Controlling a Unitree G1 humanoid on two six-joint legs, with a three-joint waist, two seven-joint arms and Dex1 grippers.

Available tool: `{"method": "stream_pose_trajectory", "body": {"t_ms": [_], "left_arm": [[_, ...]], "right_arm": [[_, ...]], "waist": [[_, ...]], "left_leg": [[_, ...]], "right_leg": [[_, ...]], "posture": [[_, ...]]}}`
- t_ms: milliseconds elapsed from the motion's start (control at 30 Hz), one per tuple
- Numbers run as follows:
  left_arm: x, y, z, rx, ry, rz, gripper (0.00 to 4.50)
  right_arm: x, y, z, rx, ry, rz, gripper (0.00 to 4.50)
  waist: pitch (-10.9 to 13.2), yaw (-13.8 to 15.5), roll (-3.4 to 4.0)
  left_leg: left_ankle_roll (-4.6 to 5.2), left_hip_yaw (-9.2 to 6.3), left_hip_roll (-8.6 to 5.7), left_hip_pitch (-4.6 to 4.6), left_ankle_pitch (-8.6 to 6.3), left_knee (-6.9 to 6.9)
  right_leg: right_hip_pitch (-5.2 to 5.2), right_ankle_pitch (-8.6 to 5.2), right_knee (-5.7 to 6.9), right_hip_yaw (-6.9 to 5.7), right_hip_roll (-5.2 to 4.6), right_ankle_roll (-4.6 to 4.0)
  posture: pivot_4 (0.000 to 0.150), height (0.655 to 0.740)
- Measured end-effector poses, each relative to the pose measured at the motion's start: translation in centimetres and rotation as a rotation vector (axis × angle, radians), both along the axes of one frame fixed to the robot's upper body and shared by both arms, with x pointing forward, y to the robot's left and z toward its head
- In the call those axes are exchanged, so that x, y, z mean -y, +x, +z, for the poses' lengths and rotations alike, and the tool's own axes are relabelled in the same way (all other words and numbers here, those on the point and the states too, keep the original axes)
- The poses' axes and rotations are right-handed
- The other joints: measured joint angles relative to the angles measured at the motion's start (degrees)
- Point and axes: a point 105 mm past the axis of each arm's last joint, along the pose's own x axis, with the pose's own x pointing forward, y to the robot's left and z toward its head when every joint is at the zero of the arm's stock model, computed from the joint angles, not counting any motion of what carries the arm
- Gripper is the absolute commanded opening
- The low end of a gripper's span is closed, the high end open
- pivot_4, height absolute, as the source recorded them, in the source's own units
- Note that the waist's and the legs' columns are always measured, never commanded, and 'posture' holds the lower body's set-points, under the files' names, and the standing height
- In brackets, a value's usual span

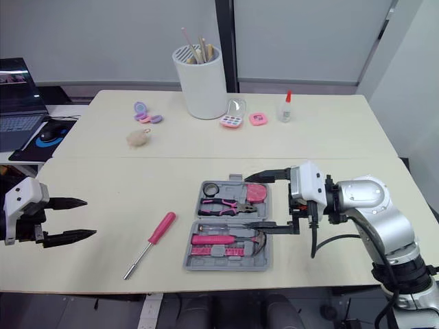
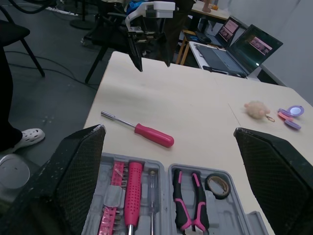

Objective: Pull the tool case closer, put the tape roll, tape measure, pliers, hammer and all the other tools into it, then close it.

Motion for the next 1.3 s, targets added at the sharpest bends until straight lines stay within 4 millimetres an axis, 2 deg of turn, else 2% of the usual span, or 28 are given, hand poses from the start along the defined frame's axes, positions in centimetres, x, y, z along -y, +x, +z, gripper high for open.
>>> {"method": "stream_pose_trajectory", "body": {"t_ms": [100,167,267,467,533,667,800,900,1033,1167,1300], "left_arm": [[1.7,0.2,0.6,0.003,0.038,-0.096,4.5],[3.4,-0.1,0.5,-0.03,0.158,-0.256,4.5],[5.3,0.4,0.7,-0.009,0.299,-0.453,4.5],[6.8,2.7,1.2,0.083,0.691,-0.832,4.5],[7.4,3.5,0.6,0.128,0.787,-0.965,4.5],[8.5,4.2,-2.1,0.157,0.908,-1.234,4.5],[9.6,4.7,-3.6,0.213,0.96,-1.411,4.5],[9.9,5.1,-4.0,0.246,1.005,-1.498,4.5],[10.6,5.0,-5.6,0.252,1.013,-1.615,4.5],[11.6,5.0,-7.1,0.26,1.002,-1.682,4.5],[11.8,4.9,-8.1,0.251,1.007,-1.727,4.5]], "right_arm": [[-0.2,0.0,-0.5,-0.01,-0.011,-0.003,4.48],[-0.3,0.1,-1.0,-0.016,-0.029,-0.007,4.48],[-0.4,0.3,-1.5,-0.031,-0.029,-0.026,4.48],[-0.3,0.5,-2.2,-0.04,-0.024,-0.07,4.48],[-0.2,0.5,-2.6,-0.045,-0.019,-0.094,4.48],[-0.3,-0.1,-3.1,-0.06,-0.003,-0.122,4.48],[-0.2,-0.7,-3.6,-0.077,-0.006,-0.148,4.48],[-0.1,-0.8,-3.6,-0.076,-0.006,-0.169,4.48],[0.1,-0.9,-3.6,-0.079,-0.011,-0.195,4.48],[0.0,-1.0,-3.6,-0.077,-0.009,-0.207,4.48],[0.2,-1.1,-3.9,-0.092,-0.012,-0.226,4.48]], "waist": [[0.0,0.1,-0.01],[0.0,0.1,-0.02],[0.0,0.2,-0.02],[0.0,0.1,-0.03],[0.0,0.1,-0.01],[0.0,0.1,-0.04],[0.0,0.1,-0.06],[0.0,0.1,-0.07],[0.0,0.0,-0.08],[-0.1,0.1,-0.1],[-0.1,0.0,-0.12]], "left_leg": [[0.0,-0.01,0.0,0.0,0.0,0.01],[0.0,0.03,-0.01,0.02,0.0,0.0],[0.0,0.07,-0.01,0.01,0.0,0.01],[0.0,0.28,-0.06,-0.01,0.0,0.01],[0.0,0.35,-0.06,0.01,0.0,0.01],[0.0,0.33,-0.05,-0.09,0.0,0.06],[0.0,0.34,-0.06,-0.15,0.0,0.16],[0.0,0.3,-0.09,-0.14,0.0,0.17],[0.0,0.3,-0.09,-0.14,0.0,0.18],[0.0,0.29,-0.1,-0.15,0.0,0.19],[0.0,0.28,-0.1,-0.14,0.0,0.19]], "right_leg": [[0.0,0.0,0.01,-0.01,0.0,0.0],[0.0,0.0,0.02,0.04,0.01,0.0],[-0.01,0.0,0.04,0.03,0.13,-0.01],[-0.02,0.0,0.04,0.06,0.37,-0.01],[-0.03,0.0,0.05,0.04,0.37,-0.01],[-0.07,0.0,0.04,0.05,0.37,0.0],[-0.07,0.01,0.07,0.04,0.36,0.01],[-0.05,0.01,0.09,0.03,0.38,0.01],[-0.05,0.01,0.11,0.03,0.37,0.02],[-0.04,0.01,0.11,0.02,0.37,0.02],[-0.04,0.01,0.14,0.03,0.37,0.02]], "posture": [[0.15,0.74],[0.15,0.74],[0.15,0.74],[0.15,0.74],[0.15,0.74],[0.15,0.74],[0.15,0.74],[0.15,0.74],[0.15,0.74],[0.15,0.74],[0.15,0.74]]}}
